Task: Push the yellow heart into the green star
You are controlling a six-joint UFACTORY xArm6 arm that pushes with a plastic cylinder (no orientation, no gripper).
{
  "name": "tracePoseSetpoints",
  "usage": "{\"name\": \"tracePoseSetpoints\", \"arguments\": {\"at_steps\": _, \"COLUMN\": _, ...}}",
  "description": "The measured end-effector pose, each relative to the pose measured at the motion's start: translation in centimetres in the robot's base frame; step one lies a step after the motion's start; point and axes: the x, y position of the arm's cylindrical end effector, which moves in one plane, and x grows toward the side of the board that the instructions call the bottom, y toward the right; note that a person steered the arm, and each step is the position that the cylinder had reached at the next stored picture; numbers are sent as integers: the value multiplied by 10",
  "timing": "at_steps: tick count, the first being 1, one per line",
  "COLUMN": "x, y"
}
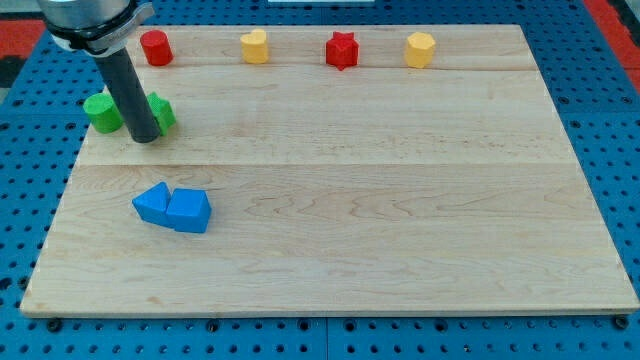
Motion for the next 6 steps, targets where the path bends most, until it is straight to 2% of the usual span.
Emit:
{"name": "tracePoseSetpoints", "arguments": {"at_steps": 2, "x": -1, "y": 79}}
{"name": "tracePoseSetpoints", "arguments": {"at_steps": 3, "x": -17, "y": 84}}
{"name": "tracePoseSetpoints", "arguments": {"at_steps": 5, "x": -103, "y": 94}}
{"name": "tracePoseSetpoints", "arguments": {"at_steps": 6, "x": -118, "y": 58}}
